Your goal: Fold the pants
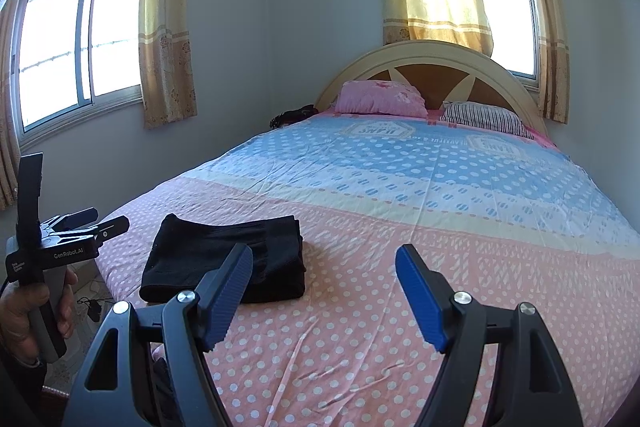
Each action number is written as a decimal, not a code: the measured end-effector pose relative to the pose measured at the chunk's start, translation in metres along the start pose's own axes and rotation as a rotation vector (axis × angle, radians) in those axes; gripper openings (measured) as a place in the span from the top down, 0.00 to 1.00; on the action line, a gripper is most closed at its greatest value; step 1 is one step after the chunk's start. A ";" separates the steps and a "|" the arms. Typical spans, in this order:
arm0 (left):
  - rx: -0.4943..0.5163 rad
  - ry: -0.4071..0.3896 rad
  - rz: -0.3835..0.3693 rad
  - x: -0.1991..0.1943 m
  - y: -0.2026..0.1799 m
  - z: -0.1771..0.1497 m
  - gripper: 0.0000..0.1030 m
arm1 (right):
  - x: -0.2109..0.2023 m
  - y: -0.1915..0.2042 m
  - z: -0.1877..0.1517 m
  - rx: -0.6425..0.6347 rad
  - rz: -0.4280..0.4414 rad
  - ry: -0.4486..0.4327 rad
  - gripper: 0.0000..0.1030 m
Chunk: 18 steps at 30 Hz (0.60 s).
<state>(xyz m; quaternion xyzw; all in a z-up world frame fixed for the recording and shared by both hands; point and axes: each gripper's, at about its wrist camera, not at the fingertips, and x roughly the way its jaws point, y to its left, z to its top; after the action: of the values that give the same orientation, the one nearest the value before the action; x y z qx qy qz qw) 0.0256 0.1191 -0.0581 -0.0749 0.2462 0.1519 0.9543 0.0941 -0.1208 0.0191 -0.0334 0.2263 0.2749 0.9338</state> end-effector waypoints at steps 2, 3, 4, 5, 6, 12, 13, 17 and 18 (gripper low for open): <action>0.010 0.008 -0.003 0.000 -0.001 0.001 0.00 | 0.000 0.000 0.000 0.000 -0.001 0.000 0.27; 0.014 0.006 0.000 0.000 -0.002 0.001 0.00 | 0.000 0.000 0.000 -0.001 -0.002 0.000 0.27; 0.015 -0.001 0.014 -0.001 -0.003 0.001 0.00 | 0.000 0.000 0.000 -0.002 -0.003 0.000 0.27; 0.016 -0.006 0.026 -0.002 -0.003 0.002 0.00 | 0.000 0.000 0.000 -0.004 -0.003 0.000 0.27; 0.016 -0.008 0.028 -0.003 -0.003 0.003 0.00 | 0.000 0.000 0.000 -0.004 -0.002 0.000 0.27; -0.004 -0.010 0.036 -0.005 0.002 0.007 0.00 | -0.001 0.001 0.000 -0.017 -0.001 0.000 0.27; -0.002 -0.013 0.037 -0.006 0.002 0.007 0.00 | 0.000 0.002 -0.001 -0.020 -0.001 0.002 0.27; -0.003 -0.015 0.043 -0.005 0.003 0.007 0.00 | -0.001 0.004 0.000 -0.031 0.002 0.002 0.27; -0.001 -0.016 0.045 -0.005 0.003 0.008 0.00 | -0.001 0.004 0.000 -0.035 0.003 0.001 0.27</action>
<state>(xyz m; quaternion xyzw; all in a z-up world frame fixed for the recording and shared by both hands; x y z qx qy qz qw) 0.0237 0.1226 -0.0493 -0.0689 0.2403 0.1740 0.9525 0.0911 -0.1178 0.0196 -0.0494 0.2219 0.2804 0.9326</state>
